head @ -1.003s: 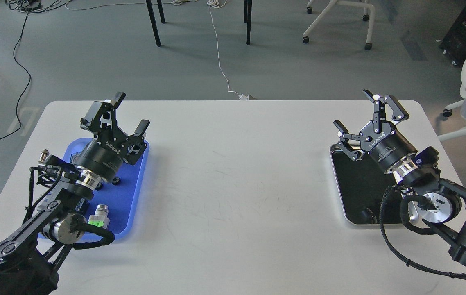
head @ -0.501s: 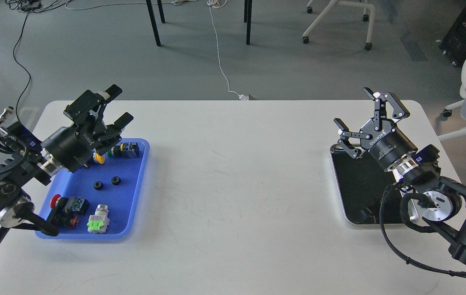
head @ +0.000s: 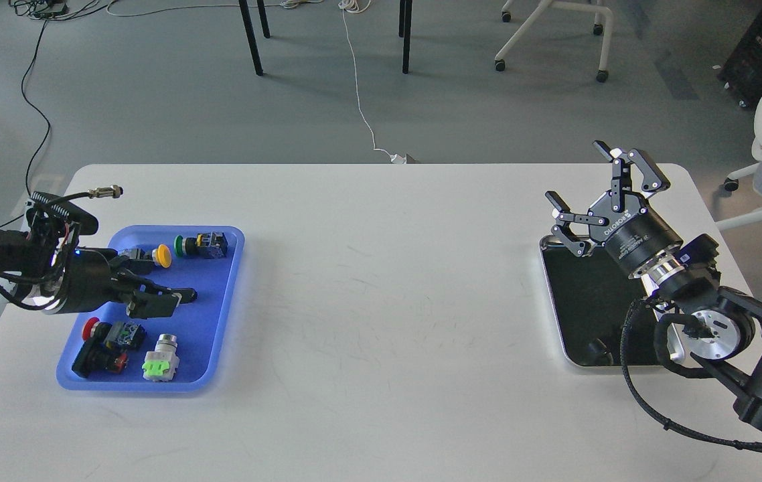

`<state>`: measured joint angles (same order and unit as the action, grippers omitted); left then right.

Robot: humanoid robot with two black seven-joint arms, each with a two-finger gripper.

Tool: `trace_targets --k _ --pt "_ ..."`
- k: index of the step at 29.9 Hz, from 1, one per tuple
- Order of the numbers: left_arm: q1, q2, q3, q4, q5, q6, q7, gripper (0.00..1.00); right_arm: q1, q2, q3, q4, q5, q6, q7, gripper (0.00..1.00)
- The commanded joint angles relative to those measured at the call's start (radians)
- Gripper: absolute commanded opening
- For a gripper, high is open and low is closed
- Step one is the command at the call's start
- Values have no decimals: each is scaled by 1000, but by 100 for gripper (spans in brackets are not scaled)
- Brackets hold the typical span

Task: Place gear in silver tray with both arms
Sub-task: 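Grasp the small black gear in the blue tray with the left gripper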

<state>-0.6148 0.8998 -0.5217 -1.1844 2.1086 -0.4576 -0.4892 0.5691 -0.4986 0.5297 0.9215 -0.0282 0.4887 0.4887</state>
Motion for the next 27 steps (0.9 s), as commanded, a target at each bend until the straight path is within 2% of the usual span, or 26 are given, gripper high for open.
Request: trace_targets --k 1,9,19,23,27 --pt "-25 -27 55 64 34 26 1 91 -3 0 1 0 -1 0 0 99" --pt "-26 -91 68 163 73 31 1 79 -6 -3 3 0 1 0 0 99" --pt "-26 -130 86 239 73 53 1 75 -6 -6 4 0 1 0 0 99" --pt "-26 -136 86 255 73 54 1 68 -6 -5 4 -1 -1 0 0 99" --pt "-26 -139 86 255 73 54 1 53 -6 -4 4 -1 1 0 0 99"
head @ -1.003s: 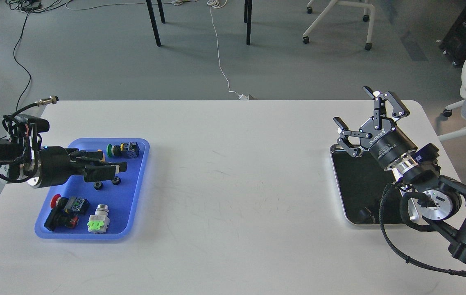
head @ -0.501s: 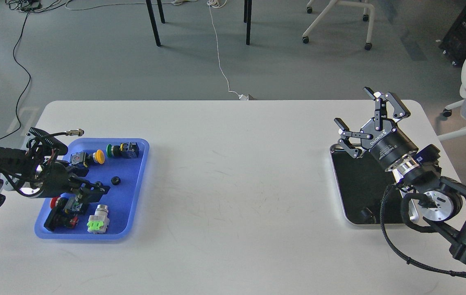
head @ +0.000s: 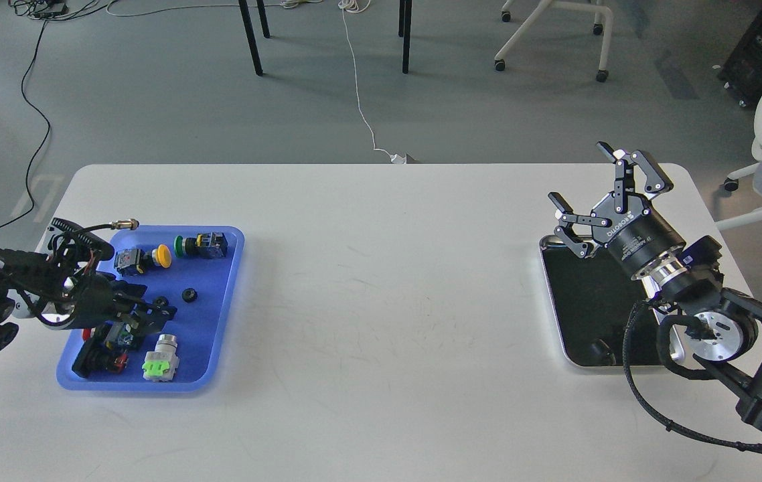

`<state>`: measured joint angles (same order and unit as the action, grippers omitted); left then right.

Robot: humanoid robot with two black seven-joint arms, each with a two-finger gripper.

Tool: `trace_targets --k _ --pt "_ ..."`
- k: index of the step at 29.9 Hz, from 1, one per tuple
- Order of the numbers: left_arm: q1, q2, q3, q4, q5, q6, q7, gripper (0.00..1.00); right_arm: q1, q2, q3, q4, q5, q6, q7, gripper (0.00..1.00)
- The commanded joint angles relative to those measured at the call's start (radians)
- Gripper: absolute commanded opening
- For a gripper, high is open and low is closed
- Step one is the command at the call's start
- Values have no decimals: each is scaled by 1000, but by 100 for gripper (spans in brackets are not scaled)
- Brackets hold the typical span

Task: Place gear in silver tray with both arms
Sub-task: 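Grasp the small black gear in the blue tray with the left gripper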

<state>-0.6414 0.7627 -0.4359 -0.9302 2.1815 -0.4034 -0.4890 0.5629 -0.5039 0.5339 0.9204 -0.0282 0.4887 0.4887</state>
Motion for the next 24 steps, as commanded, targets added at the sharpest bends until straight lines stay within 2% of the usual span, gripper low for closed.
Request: trace_targets --k 1,3,6,7,10,20,24 --pt "0 -2 0 2 0 0 0 49 0 1 0 0 -1 0 0 99" --pt "0 -6 2 2 0 0 0 40 0 1 0 0 -1 0 0 99" --pt "0 -6 2 2 0 0 0 40 0 1 0 0 -1 0 0 99" --pt "0 -6 2 2 0 0 0 29 0 1 0 0 1 0 0 99" --pt "0 -8 2 2 0 0 0 24 0 1 1 0 1 0 0 99" --pt "-4 -6 2 1 0 0 0 21 0 1 1 0 1 0 0 99" --pt "-53 10 0 -28 0 -9 0 20 2 -2 3 0 -1 -1 0 99"
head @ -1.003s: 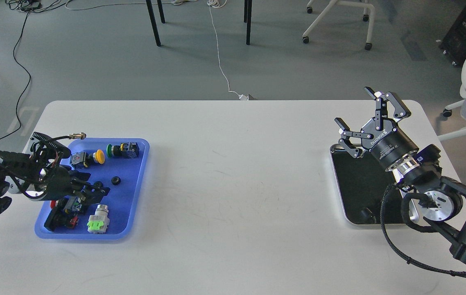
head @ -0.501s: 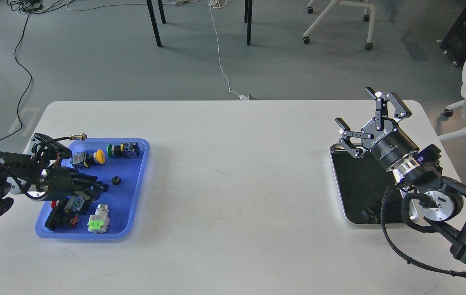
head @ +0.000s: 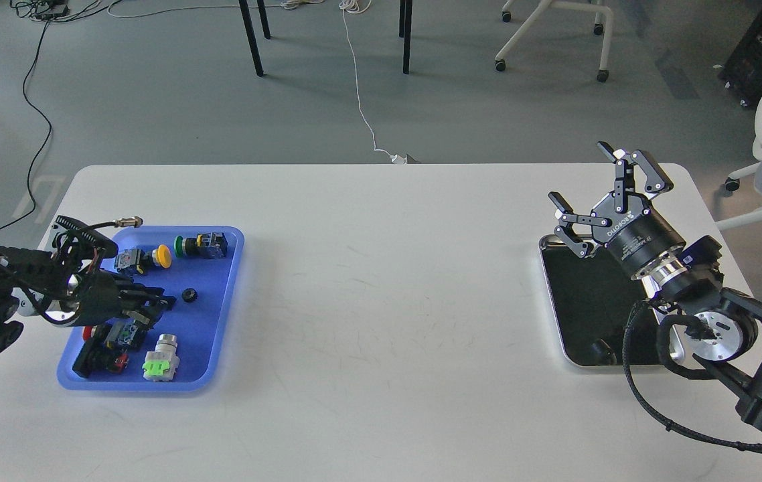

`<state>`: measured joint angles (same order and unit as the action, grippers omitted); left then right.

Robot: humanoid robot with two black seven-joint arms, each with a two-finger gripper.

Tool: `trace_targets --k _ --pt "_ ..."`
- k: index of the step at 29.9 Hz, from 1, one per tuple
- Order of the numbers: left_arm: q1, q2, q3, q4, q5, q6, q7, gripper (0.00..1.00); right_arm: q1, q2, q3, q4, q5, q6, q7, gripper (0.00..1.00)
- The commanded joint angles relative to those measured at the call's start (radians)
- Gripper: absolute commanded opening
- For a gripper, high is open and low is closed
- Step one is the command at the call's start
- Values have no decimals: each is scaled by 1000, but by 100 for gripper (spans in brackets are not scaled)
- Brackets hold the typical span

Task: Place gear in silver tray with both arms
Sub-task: 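Grasp the small black gear in the blue tray with the left gripper, then lift the gear and carry it toward the table center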

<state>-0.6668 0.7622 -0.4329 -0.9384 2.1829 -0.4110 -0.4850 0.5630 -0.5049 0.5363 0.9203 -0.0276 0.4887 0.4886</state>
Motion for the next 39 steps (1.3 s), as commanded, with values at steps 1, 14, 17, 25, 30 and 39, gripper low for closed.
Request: trace_targets --k 1,14,17,25,30,39 --pt "-33 15 -3 -26 -1 -3 -4 20 3 -3 2 0 0 -1 0 99" --pt "-195 75 -6 -385 -26 -78 -4 21 3 0 8 -14 0 -13 0 99" --pt "-264 -6 -3 -390 -19 -78 -4 21 -2 0 11 -18 1 -16 0 99" --pt "-467 -332 207 -246 -9 -78 -4 21 -25 -6 19 -54 17 -13 0 99" --pt "-488 -527 264 -90 -9 -78 -4 21 -32 -6 27 -80 17 -13 0 99" --pt "-484 -718 417 66 -9 -78 -4 21 -41 -14 27 -94 17 -13 0 99"
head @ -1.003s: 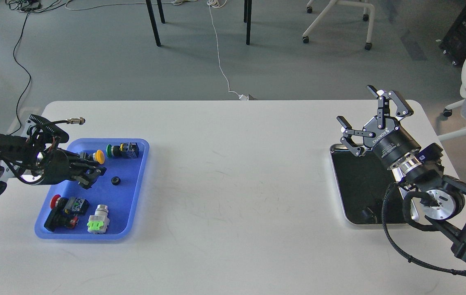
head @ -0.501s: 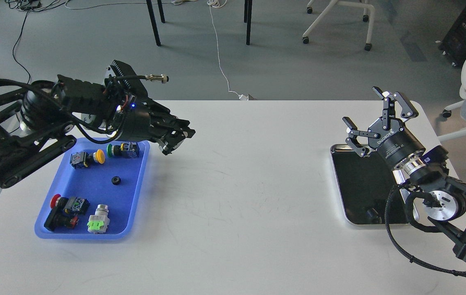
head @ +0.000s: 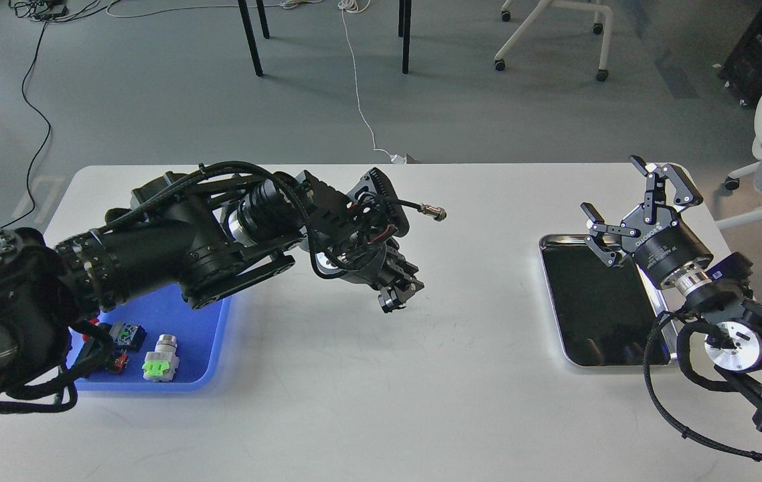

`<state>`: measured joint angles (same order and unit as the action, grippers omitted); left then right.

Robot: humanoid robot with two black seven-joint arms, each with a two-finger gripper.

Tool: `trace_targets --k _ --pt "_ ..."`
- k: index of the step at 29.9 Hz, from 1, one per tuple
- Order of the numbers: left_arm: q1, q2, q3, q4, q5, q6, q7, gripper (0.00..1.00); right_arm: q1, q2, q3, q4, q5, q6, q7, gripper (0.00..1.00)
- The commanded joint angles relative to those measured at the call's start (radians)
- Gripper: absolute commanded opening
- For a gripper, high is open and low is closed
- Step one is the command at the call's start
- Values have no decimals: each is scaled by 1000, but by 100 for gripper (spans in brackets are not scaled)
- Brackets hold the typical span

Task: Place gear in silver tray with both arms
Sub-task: 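Lift the gear and carry it toward the table center, then lower the gear onto the table between trays and open left gripper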

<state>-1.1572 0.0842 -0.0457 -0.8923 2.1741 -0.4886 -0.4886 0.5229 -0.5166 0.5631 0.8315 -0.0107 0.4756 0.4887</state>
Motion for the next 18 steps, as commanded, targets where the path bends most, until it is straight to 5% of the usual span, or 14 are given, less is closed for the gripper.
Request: trace_targets --k 1,18 --pt "10 -50 33 21 0 0 0 21 -1 -2 0 -6 0 0 0 99" --pt "34 -84 73 50 0 0 0 23 -3 -2 0 -9 0 0 0 99"
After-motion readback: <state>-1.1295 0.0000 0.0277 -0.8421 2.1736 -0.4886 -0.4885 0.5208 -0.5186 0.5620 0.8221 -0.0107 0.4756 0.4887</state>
